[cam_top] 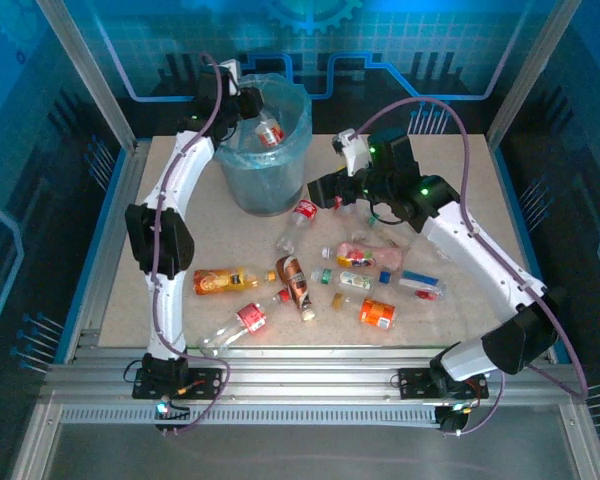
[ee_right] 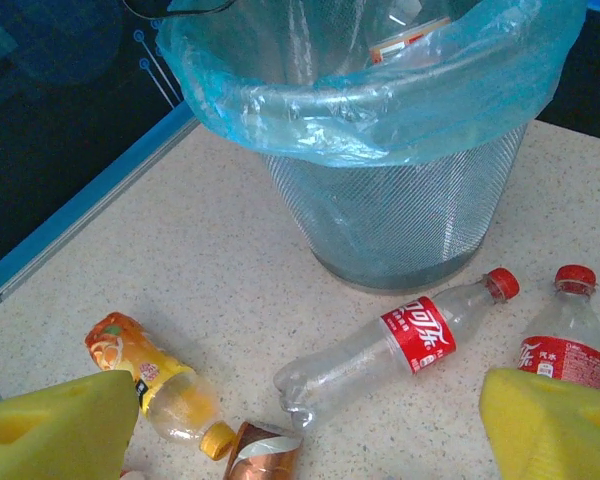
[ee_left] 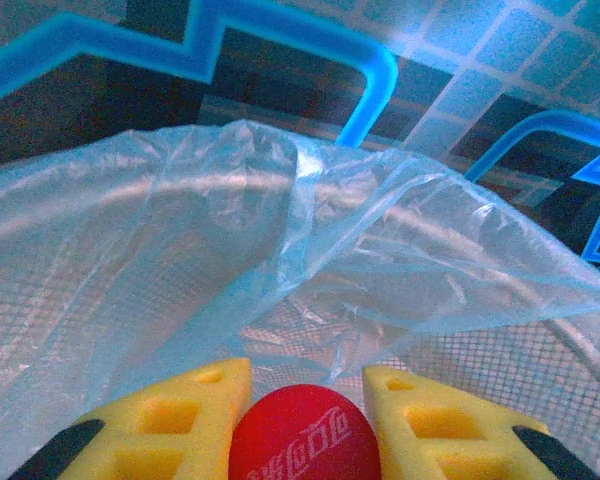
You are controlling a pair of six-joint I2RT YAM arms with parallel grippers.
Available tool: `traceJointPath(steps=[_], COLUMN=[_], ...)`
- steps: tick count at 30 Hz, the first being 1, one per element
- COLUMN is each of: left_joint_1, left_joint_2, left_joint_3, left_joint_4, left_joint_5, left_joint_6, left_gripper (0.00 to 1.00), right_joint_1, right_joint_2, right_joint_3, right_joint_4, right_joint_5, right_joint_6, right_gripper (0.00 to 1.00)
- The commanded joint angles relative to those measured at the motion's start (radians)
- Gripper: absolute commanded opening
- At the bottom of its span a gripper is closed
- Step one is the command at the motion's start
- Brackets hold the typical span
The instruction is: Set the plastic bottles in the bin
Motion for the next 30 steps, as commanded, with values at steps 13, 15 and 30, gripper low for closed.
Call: traceJointPath(steps=[13,15,30], left_joint_1=[0.008,0.008,0.009], left_joint_2=[0.056,0.052,-0.008], left_joint_3=[0.073,0.072,0.136], left_joint_4=[0.046,0.047,0.014], left_joint_5=[0.092,0.092,0.071], left_joint_6=[-0.015,-0.016,-0.02], left_gripper=[0.37,0.42,0.57], right_joint_1=[0.024,0.027,0.028], right_joint_2=[0.079,0.08,0.022], right_joint_3=[0.095,0.103,0.116], right_joint_4=[-0.04,-0.045,-0.146], right_joint_5=[-0.022,-0.023,0.083], right_joint_6=[0.011,0.008,-0.029], right_gripper=[0.87,0.87,0.84])
